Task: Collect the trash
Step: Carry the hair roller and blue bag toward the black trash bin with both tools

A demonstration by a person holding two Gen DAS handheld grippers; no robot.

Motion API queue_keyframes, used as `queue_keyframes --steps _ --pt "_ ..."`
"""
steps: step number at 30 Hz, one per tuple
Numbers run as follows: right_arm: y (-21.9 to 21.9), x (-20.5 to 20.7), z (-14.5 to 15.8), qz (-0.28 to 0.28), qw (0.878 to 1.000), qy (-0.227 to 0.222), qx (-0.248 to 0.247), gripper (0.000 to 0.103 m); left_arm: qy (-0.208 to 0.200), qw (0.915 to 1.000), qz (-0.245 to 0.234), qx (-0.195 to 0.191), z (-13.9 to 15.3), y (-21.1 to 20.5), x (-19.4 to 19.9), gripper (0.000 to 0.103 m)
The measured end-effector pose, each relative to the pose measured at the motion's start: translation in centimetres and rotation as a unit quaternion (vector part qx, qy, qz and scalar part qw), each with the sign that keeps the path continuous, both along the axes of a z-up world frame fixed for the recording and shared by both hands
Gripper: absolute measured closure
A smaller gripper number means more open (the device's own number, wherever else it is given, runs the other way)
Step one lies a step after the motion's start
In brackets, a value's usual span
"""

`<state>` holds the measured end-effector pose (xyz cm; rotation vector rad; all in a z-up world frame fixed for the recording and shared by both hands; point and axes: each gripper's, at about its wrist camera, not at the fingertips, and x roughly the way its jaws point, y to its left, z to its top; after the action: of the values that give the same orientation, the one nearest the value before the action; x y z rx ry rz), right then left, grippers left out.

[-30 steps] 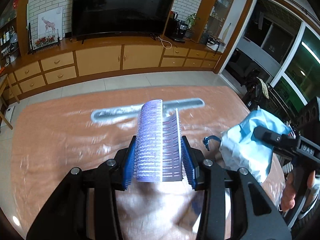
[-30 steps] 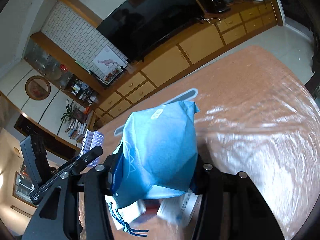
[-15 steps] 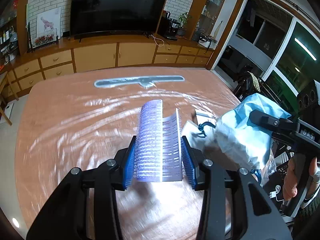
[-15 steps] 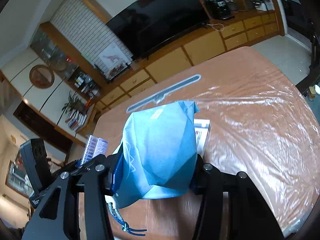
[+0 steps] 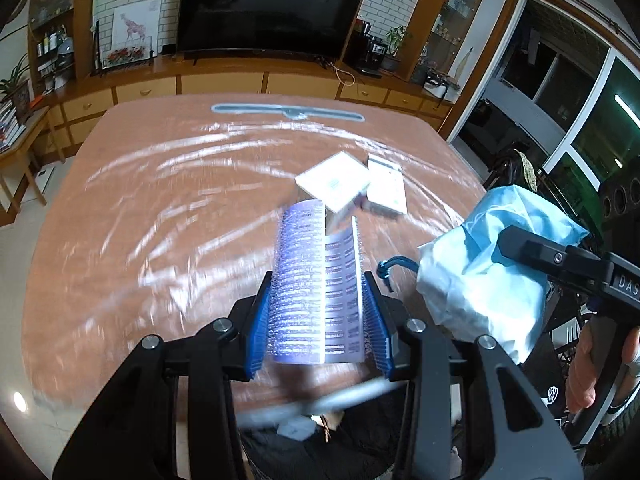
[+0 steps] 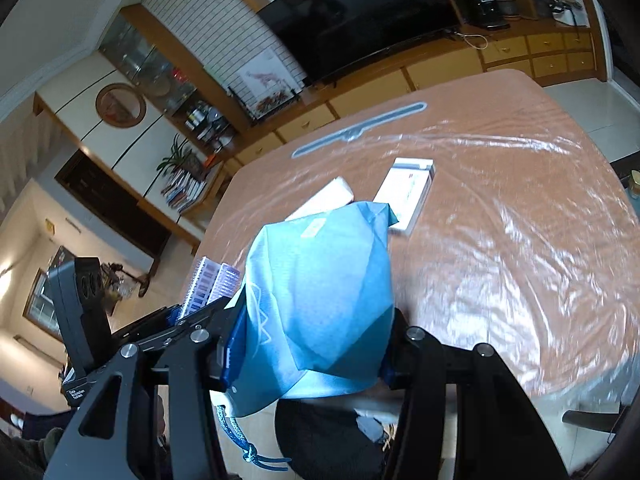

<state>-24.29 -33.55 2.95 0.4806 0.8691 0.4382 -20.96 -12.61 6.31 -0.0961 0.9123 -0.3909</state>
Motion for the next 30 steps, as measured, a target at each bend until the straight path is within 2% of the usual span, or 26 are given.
queue_keyframes --steps 8,20,25,30 --pt "0.8 -3.6 -0.6 0.017 1.000 0.007 -0.012 0.054 0.005 0.9999 -0.006 0.007 -0.4 -0.2 -3.8 0.060" --pt "3.2 -6.1 -1.1 0.003 0.999 0.021 -0.049 0.054 0.010 0.9985 -0.048 0.025 -1.1 0.7 -6.5 0.060" --pt "3.9 -7.5 -1.8 0.005 0.998 0.030 -0.054 0.054 0.018 0.9974 -0.064 0.029 -1.5 0.7 -7.5 0.059" --pt "4.9 -8.2 -2.6 0.012 0.996 0.038 -0.080 0.054 0.027 0.9964 -0.073 0.031 -2.2 0.7 -8.7 0.059"
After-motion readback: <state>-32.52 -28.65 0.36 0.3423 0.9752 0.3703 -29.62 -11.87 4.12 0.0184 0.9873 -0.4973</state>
